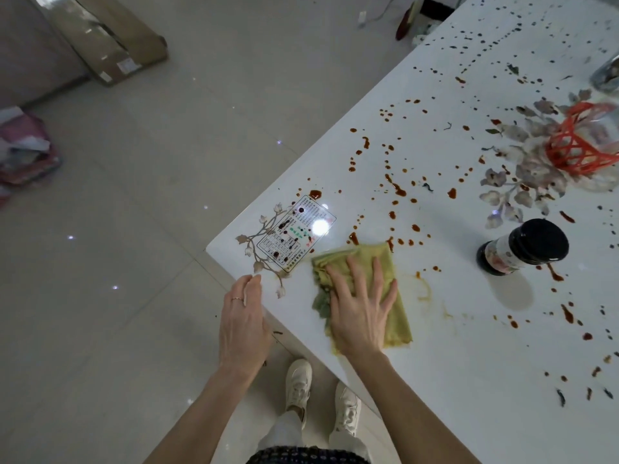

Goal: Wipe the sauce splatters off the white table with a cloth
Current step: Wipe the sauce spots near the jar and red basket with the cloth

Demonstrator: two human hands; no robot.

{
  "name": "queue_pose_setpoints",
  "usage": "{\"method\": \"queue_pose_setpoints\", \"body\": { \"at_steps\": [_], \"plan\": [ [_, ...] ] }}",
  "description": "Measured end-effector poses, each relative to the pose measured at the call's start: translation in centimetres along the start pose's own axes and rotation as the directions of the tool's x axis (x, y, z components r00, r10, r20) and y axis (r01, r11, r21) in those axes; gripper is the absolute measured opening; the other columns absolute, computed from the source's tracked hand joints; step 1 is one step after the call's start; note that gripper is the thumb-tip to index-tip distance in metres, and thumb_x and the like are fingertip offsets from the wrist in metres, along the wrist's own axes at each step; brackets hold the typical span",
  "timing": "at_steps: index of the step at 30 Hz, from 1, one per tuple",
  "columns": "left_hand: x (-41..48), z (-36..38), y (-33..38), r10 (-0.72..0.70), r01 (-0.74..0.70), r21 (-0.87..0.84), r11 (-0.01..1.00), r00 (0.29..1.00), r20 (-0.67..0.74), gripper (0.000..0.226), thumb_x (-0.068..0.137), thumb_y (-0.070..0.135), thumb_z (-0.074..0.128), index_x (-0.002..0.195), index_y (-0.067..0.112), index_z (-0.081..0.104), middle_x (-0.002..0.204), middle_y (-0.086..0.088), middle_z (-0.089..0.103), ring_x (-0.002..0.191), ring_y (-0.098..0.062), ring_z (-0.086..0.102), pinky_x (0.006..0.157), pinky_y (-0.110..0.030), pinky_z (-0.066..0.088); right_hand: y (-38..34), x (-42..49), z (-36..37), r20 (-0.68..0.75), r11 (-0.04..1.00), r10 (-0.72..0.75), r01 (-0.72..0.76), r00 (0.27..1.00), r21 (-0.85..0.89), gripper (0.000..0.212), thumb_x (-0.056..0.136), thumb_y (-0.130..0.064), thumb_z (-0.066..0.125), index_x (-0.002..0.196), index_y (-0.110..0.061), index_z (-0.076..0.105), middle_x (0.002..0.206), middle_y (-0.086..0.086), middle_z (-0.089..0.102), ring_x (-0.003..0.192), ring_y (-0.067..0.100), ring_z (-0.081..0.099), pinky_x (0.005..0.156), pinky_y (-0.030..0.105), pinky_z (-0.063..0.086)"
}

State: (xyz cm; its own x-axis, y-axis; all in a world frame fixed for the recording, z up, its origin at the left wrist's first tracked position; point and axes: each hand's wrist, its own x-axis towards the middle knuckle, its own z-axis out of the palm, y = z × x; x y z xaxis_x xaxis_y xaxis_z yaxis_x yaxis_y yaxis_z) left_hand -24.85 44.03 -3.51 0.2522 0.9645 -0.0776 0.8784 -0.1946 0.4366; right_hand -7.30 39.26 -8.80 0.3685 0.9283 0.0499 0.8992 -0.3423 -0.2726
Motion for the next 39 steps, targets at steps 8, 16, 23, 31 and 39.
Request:
{"method": "queue_pose_setpoints", "body": {
  "at_steps": [8, 16, 23, 31, 39],
  "plan": [
    [1.7, -0.7, -0.9, -0.032, 0.031, -0.022, 0.999, 0.999, -0.027, 0.066, 0.068, -0.014, 0.051, 0.13, 0.006, 0.045, 0.132, -0.013, 0.045, 0.112, -0.032, 0.045, 0.088, -0.041, 0.048, -7.1, 1.3, 1.8, 0.052, 0.945, -0.327, 0.327, 0.944, 0.015, 0.069, 0.077, -0.042, 0.078, 0.139, -0.042, 0.048, 0.149, 0.003, 0.046, 0.143, 0.044, 0.022, 0.107, 0.077, 0.013],
    [3.7, -1.1, -2.7, -0.014, 0.015, 0.06, 0.998, 1.0, -0.014, 0.065, 0.065, -0.019, 0.053, 0.126, 0.003, 0.048, 0.131, -0.018, 0.046, 0.113, -0.035, 0.046, 0.091, -0.041, 0.048, -5.0, 4.5, 1.3, 0.143, 0.997, 0.041, -0.031, 0.989, -0.073, 0.052, 0.097, -0.052, 0.022, 0.146, -0.043, 0.038, 0.157, 0.003, 0.036, 0.15, 0.04, 0.015, 0.113, 0.074, 0.008],
    [5.4, -1.3, -3.1, -0.026, 0.025, -0.029, 0.999, 0.999, -0.042, 0.057, 0.073, -0.011, 0.051, 0.127, 0.005, 0.047, 0.131, -0.013, 0.045, 0.117, -0.031, 0.045, 0.091, -0.042, 0.047, -10.3, 2.5, 2.5, 0.14, 0.968, -0.252, 0.252, 0.958, 0.017, 0.052, 0.09, -0.046, 0.042, 0.142, -0.043, 0.044, 0.153, 0.001, 0.043, 0.146, 0.045, 0.023, 0.108, 0.076, 0.012],
    [6.2, -1.9, -4.3, -0.026, 0.024, -0.024, 0.999, 0.994, -0.105, 0.05, 0.076, -0.017, 0.051, 0.124, -0.001, 0.05, 0.124, -0.018, 0.05, 0.107, -0.033, 0.05, 0.084, -0.042, 0.051, -9.7, 8.0, 2.8, 0.22, 0.996, -0.046, 0.062, 0.974, -0.065, 0.053, 0.097, -0.051, 0.021, 0.149, -0.047, 0.029, 0.163, -0.002, 0.026, 0.152, 0.036, 0.005, 0.114, 0.07, -0.001],
    [6.6, -1.1, -3.9, 0.018, -0.022, -0.051, 0.998, 0.997, -0.077, 0.053, 0.073, -0.016, 0.053, 0.122, 0.003, 0.051, 0.125, -0.016, 0.05, 0.107, -0.031, 0.05, 0.083, -0.04, 0.052, -10.4, 4.4, 2.7, 0.115, 0.998, 0.046, -0.041, 0.992, -0.044, 0.052, 0.092, -0.044, 0.036, 0.144, -0.039, 0.042, 0.155, 0.005, 0.038, 0.146, 0.045, 0.024, 0.109, 0.075, 0.014]
  ]
}}
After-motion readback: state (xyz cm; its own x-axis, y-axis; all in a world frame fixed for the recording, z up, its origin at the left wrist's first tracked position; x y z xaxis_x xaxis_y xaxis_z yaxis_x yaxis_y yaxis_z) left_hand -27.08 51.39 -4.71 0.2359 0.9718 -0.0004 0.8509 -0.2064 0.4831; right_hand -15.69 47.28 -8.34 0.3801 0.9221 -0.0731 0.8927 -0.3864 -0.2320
